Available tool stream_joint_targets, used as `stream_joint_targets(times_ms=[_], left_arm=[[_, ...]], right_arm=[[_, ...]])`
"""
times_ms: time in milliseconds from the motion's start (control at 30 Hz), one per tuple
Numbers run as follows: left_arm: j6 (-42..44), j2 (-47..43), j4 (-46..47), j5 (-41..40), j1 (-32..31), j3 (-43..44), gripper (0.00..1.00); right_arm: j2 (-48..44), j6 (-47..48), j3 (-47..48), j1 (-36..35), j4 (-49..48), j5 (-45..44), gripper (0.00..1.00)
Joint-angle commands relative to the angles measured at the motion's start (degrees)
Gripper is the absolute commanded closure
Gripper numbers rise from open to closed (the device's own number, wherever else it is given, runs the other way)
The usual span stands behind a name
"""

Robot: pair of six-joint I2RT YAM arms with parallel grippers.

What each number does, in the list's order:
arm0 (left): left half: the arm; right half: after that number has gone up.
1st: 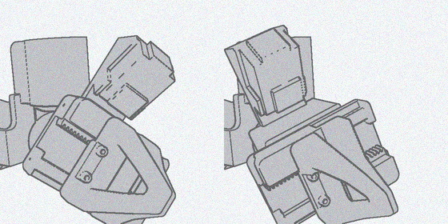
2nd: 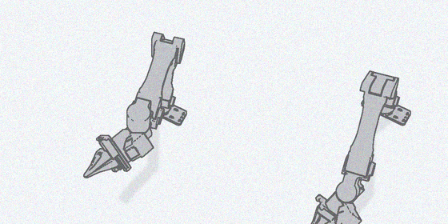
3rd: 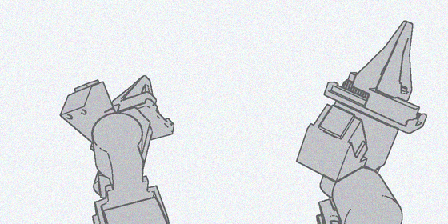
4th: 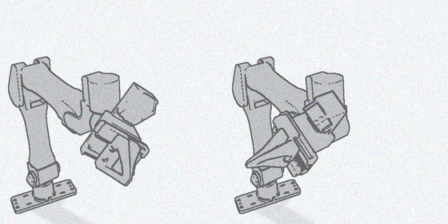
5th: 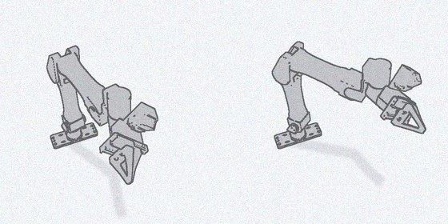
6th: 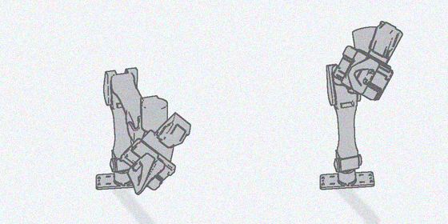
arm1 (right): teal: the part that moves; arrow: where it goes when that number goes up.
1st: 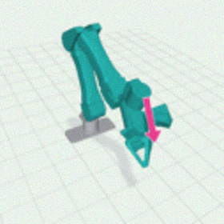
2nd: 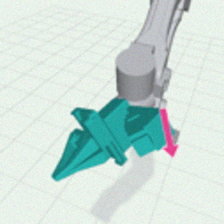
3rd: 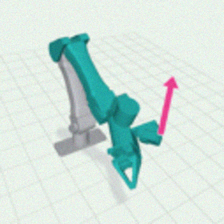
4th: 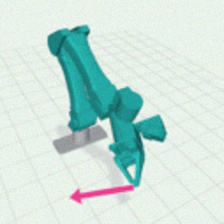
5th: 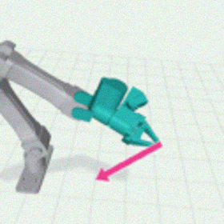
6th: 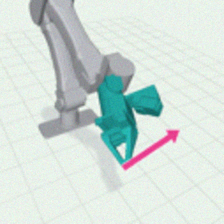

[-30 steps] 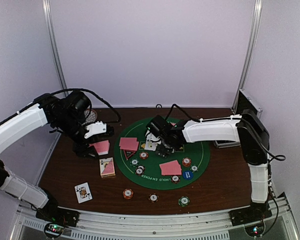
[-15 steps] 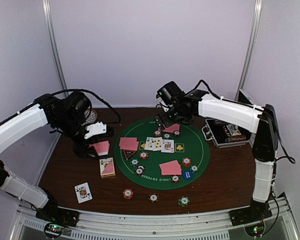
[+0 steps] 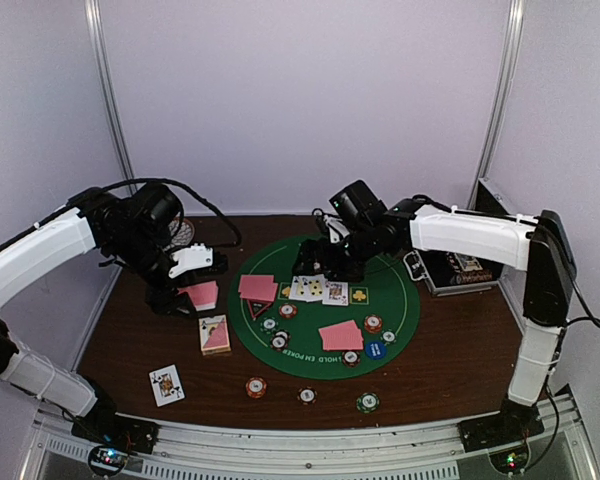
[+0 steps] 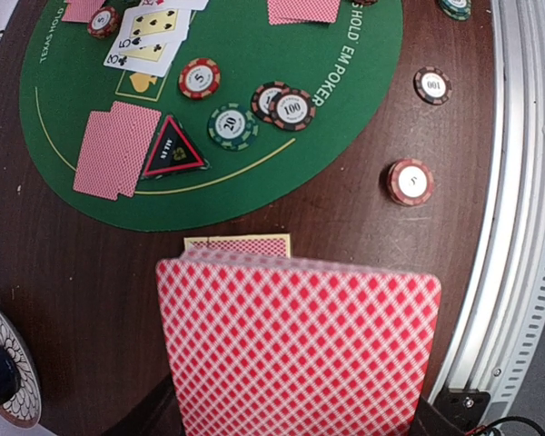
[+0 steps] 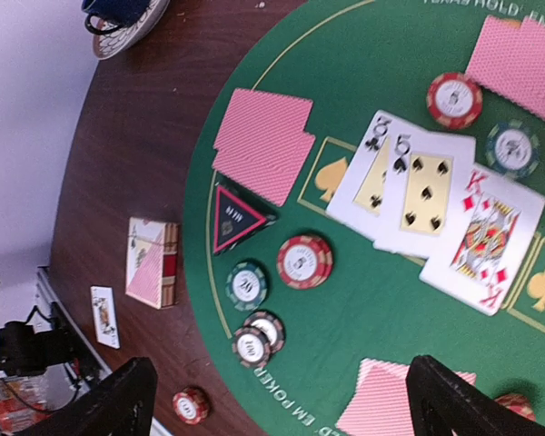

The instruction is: Distribute texas hold em gaming equipment

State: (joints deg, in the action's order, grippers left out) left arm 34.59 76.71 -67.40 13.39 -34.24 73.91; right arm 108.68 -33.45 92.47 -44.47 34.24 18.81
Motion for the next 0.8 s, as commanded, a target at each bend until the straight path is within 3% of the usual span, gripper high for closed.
stream_joint_targets(times_ms=[0, 233, 767], left_arm=[[-0.8, -0.3, 1.8, -0.1, 0.0, 1.4, 0.79], [-1.9, 0.7, 2.8, -1.1, 0.0, 2.1, 0.79], [-1.9, 0.8, 3.7, -1.2, 0.0, 2.8, 0.79]], right_arm=[[-5.1, -12.7, -5.7, -3.4, -14.7, 9.3, 0.01], [-4.9, -30.1, -13.7, -8.9, -39.2, 14.1, 0.00], [4.6, -38.9, -8.3, -13.7, -46.6, 16.9, 0.05]])
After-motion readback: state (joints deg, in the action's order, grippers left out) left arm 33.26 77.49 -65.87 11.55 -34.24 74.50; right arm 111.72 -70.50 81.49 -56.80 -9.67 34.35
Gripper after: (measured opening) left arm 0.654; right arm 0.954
